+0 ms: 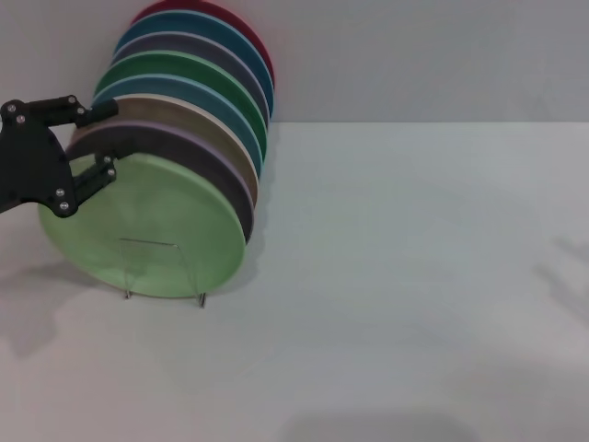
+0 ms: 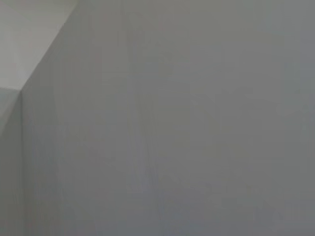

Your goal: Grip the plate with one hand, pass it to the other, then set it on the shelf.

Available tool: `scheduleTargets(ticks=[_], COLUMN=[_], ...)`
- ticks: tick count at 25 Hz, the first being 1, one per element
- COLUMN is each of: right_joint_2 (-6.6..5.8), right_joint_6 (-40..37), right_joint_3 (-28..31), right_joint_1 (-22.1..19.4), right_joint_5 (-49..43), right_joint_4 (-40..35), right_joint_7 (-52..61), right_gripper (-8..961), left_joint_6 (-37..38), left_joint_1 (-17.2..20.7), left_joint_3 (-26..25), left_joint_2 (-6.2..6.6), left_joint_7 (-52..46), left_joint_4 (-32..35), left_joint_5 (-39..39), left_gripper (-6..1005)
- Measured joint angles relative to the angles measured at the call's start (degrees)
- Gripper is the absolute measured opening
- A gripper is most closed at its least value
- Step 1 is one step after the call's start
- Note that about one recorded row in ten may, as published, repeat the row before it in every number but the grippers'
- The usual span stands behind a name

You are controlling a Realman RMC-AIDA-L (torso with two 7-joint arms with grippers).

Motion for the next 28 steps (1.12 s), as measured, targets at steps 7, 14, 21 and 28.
scheduleTargets(ticks=[7, 14, 21, 28], right_joint_2=[-0.01, 0.18, 0.26, 0.28], right_joint_6=[-0.1, -0.4, -2.2, -8.2], right_joint_3=[-0.3, 0.0, -0.2, 0.1], right_joint_1=[-0.1, -0.5, 0.9, 7.3], right_joint_5=[0.1, 0.9, 9.9, 30.2], right_joint_4=[0.2, -1.6, -18.1, -39.4], right_joint_7=[0.0, -5.2, -33.1, -48.3], right_gripper=[607, 607, 607, 607], left_joint_6=[8.7, 12.8, 3.0, -10.6], left_joint_1=[2.4, 8.9, 13.3, 19.1], left_joint_3=[-1.5, -7.9, -19.2, -28.4], left_joint_2=[-0.43, -4.66, -11.51, -14.51], left_joint_7=[4.2, 11.0, 12.4, 10.0], left_joint_4=[0.7, -2.5, -3.8, -10.7], left_joint_5=[-3.8, -23.2, -36.8, -39.6], left_gripper=[471, 628, 625, 627])
